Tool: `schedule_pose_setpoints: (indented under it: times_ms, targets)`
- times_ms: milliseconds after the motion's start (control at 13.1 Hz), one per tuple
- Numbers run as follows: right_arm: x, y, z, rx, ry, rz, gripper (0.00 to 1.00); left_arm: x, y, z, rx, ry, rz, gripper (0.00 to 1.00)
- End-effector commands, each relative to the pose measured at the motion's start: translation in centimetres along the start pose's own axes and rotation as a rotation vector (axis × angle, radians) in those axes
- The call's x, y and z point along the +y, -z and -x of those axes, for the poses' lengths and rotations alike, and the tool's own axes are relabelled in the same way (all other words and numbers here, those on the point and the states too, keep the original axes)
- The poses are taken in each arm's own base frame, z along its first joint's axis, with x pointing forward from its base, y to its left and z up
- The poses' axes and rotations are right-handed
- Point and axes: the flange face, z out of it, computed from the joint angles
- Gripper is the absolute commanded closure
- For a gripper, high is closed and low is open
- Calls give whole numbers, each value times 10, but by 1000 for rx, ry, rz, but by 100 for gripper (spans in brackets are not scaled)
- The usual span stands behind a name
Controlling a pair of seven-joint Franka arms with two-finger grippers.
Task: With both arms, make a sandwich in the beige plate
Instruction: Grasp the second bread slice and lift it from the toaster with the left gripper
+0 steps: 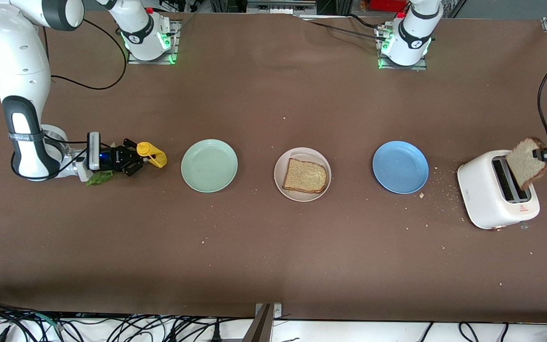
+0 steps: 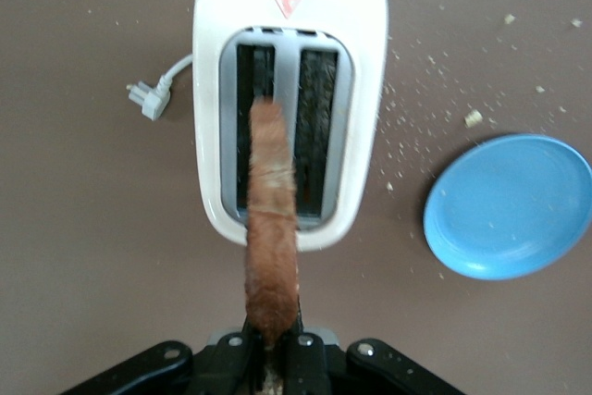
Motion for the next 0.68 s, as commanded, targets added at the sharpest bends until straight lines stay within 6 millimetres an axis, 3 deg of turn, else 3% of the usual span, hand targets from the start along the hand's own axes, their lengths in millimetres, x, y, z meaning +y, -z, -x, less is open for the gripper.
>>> schedule_pose_setpoints:
  times_ms: [0,76,152,304,456,609]
  targets:
    - [0,6,4,45,55,19,100,41,37,26,-43,-83,-22,100]
    - [0,6,4,45,41,19,49,71,42,31,-51,-139,-19,100]
    - [0,5,4,46,40,18,24,101,45,35,-48,-191,-19,100]
    - [0,5,3,52,11,15,3,154,50,46,-43,-265,8,100]
    - [3,7,0,49,-3,13,2,202,37,50,-98,-338,170,100]
    - [13,22,-9,27,-41,15,2,247,17,44,-188,-425,399,100]
